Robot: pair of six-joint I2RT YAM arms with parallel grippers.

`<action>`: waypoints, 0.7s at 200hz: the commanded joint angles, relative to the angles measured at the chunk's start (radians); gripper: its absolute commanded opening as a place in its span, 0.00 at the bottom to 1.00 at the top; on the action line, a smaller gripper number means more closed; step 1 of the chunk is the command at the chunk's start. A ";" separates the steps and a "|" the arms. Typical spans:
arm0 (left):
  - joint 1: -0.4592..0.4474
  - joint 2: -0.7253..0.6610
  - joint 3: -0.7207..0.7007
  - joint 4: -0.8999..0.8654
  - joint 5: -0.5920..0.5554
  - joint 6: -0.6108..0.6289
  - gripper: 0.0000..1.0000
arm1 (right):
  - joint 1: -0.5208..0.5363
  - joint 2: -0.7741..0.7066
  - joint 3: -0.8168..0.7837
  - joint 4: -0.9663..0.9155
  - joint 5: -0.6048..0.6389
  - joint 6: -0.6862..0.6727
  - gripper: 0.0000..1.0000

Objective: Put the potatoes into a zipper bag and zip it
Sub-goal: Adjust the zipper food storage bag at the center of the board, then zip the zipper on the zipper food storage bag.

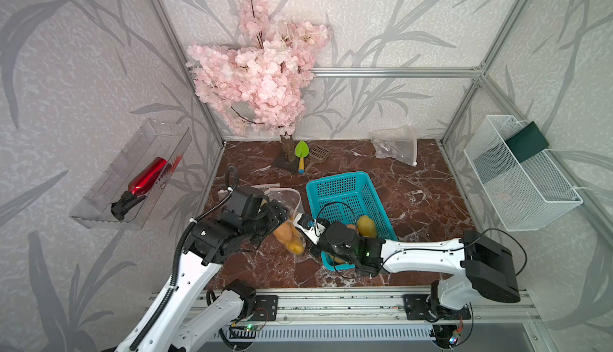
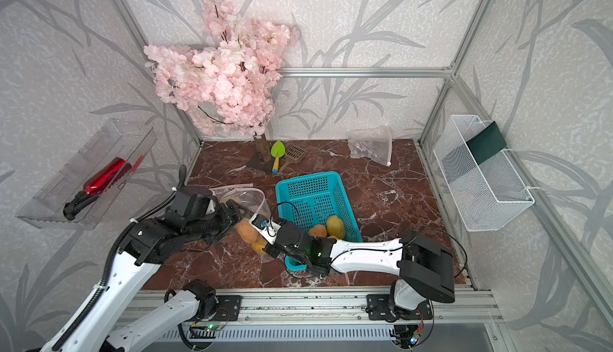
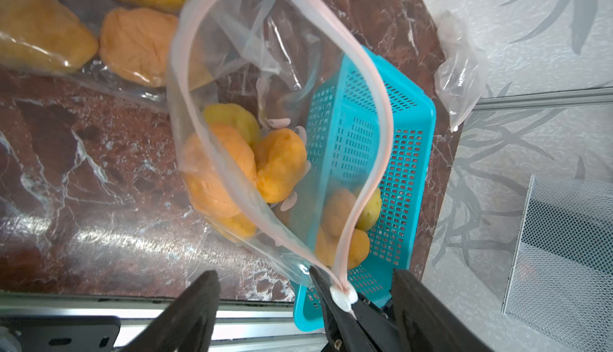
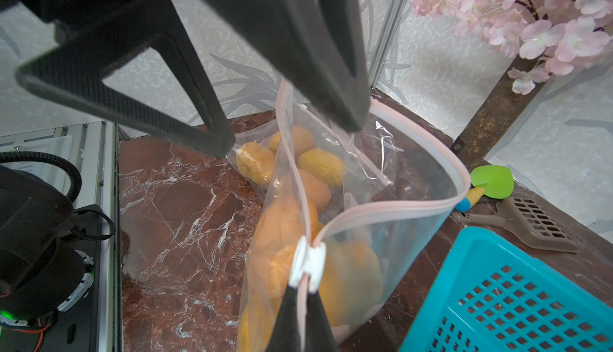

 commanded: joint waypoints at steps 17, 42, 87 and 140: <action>0.000 0.007 0.015 -0.028 0.082 -0.032 0.79 | 0.010 -0.022 0.008 0.050 -0.003 -0.015 0.00; -0.005 0.040 0.012 -0.003 0.119 -0.027 0.76 | 0.011 -0.010 0.016 0.051 -0.002 -0.016 0.00; -0.033 0.066 0.009 0.026 0.131 -0.021 0.70 | 0.013 -0.008 0.021 0.048 0.004 -0.014 0.00; -0.043 0.086 -0.016 0.054 0.148 -0.023 0.63 | 0.015 -0.023 0.012 0.050 0.003 -0.009 0.00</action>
